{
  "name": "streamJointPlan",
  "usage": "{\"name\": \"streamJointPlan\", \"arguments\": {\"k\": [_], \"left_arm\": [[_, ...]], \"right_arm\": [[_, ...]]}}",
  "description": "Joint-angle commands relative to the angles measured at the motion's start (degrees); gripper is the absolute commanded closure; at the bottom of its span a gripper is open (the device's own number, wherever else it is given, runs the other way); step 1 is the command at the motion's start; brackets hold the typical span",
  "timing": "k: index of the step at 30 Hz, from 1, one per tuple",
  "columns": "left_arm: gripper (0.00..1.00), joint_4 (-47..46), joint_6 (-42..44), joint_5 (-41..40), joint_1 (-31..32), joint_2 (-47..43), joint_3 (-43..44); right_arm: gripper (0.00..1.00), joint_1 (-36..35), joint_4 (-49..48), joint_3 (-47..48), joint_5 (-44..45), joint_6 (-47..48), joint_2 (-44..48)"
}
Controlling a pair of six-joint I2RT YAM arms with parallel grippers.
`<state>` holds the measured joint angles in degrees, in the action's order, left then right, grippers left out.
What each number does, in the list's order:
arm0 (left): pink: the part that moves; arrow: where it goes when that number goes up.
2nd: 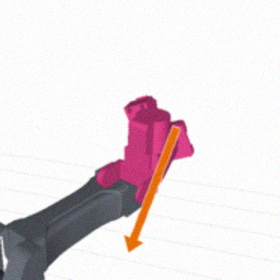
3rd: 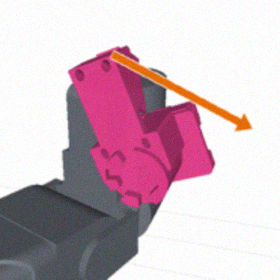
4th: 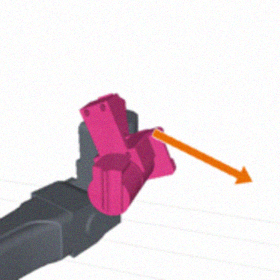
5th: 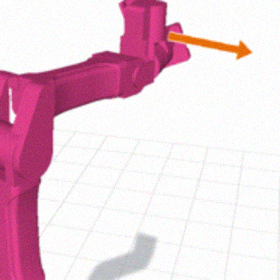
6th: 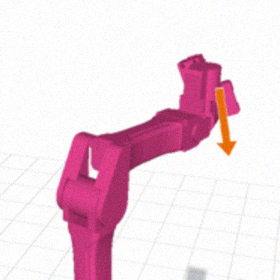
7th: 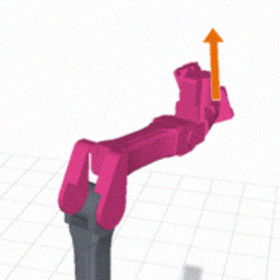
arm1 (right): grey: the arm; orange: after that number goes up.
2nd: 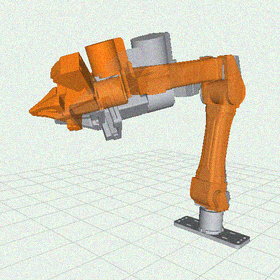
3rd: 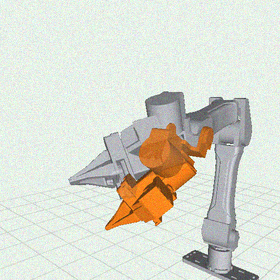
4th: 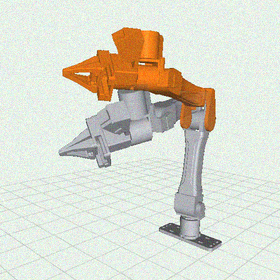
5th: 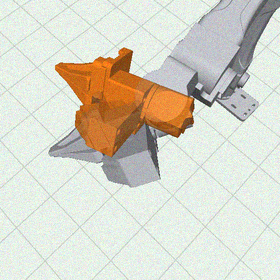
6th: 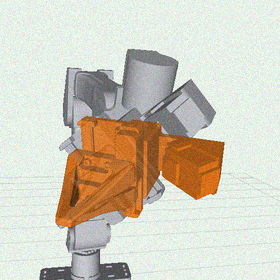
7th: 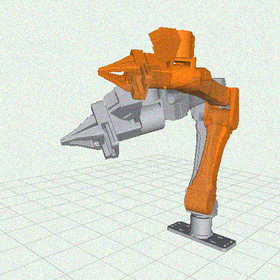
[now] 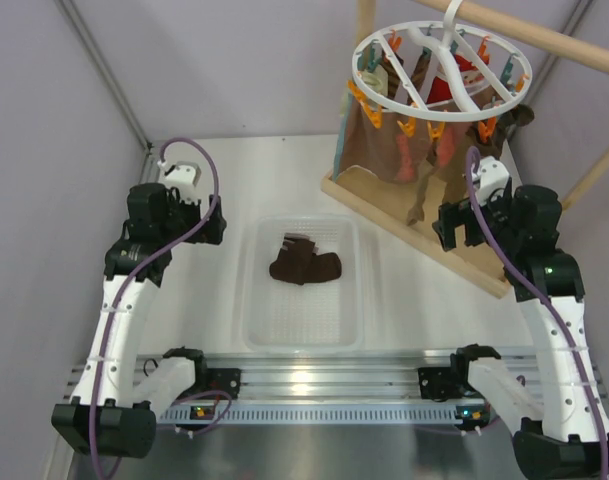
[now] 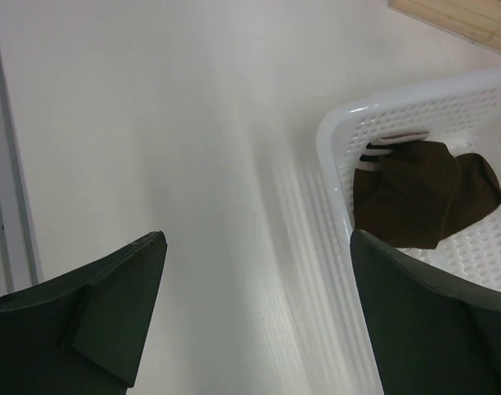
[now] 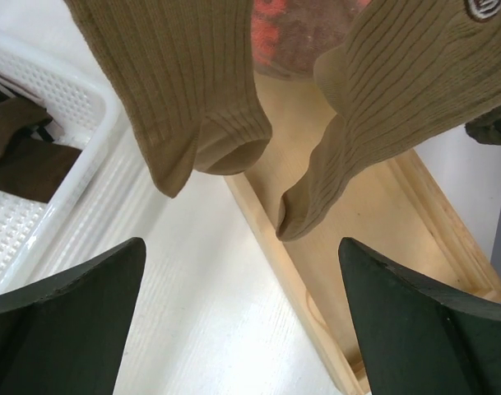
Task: Clip the socks to the hanger
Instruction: Pick up the sock from the bin.
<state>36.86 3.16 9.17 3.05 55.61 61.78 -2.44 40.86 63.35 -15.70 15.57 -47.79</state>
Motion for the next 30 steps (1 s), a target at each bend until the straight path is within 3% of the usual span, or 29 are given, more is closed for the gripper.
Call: {"name": "streamJointPlan", "arguments": {"k": [1,4,7,11,14,19,22,30], "left_arm": [[0.02,-2.94,3.78,8.63,-0.15,0.1,0.71],[0.02,-3.11,5.88,12.1,3.79,2.39,1.77],[0.02,-4.34,7.9,4.48,16.16,5.46,1.42],[0.02,-6.71,9.14,2.62,26.54,12.47,1.85],[0.09,-7.33,11.17,-0.45,33.39,18.36,3.78],[0.28,-9.79,3.64,-8.88,35.71,28.66,7.47],[0.29,-10.49,-0.86,-14.35,35.8,33.93,9.67],[0.35,-10.41,-2.81,-17.61,36.68,42.99,11.34]], "right_arm": [[0.0,0.5,0.27,-0.86,-2.84,-1.24,0.86],[0.0,0.5,0.27,-2.44,-4.42,-2.74,1.21],[0.0,0.59,0.45,-3.41,-5.56,-3.36,0.77],[0.0,0.59,0.62,-3.59,-5.65,-3.01,-0.37],[0.0,0.59,0.62,-3.06,-5.3,-2.65,-1.08],[0.0,0.59,1.85,-1.22,-5.04,-2.21,-2.04],[0.0,0.5,2.47,-0.78,-4.69,-1.95,-2.13],[0.0,0.59,2.47,0.01,-4.51,-1.16,-3.71]]}}
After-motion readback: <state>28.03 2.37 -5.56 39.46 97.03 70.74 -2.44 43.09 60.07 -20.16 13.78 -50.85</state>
